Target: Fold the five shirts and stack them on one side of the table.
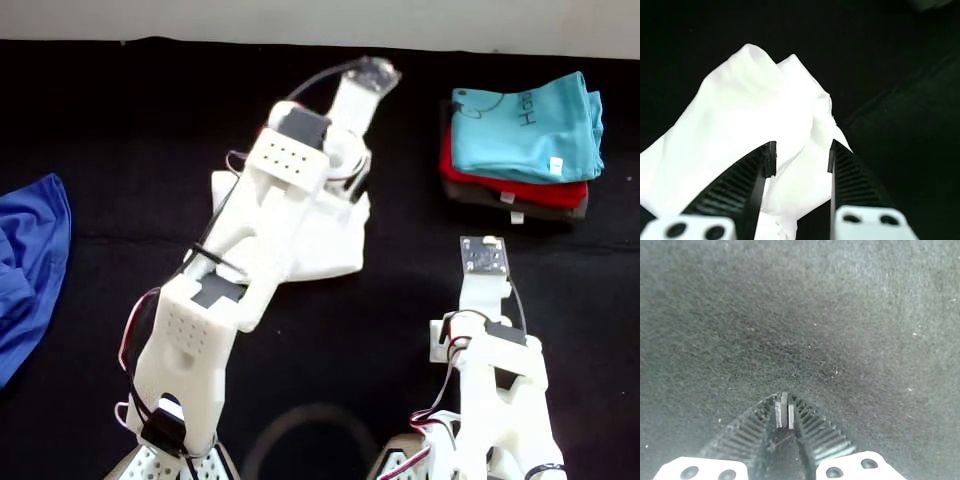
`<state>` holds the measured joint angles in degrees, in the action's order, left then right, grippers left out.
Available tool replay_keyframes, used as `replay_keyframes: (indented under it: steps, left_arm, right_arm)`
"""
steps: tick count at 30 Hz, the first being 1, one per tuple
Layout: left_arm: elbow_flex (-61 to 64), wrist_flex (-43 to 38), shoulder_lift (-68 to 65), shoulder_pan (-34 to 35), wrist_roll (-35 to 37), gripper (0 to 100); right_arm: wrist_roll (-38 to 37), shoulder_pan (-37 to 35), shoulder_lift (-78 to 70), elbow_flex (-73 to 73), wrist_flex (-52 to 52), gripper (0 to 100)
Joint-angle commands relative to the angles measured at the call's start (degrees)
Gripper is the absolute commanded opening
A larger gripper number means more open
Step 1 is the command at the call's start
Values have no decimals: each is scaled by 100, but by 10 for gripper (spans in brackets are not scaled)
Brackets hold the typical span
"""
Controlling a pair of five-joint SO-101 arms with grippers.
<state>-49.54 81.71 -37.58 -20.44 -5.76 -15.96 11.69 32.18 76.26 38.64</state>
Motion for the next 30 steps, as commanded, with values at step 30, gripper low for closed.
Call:
replay_keyframes:
  steps: [30]
  left_arm:
    - [-1886,1899,-901,-813,123,9]
  right_arm:
    - [53,-40,-4,66,-198,6]
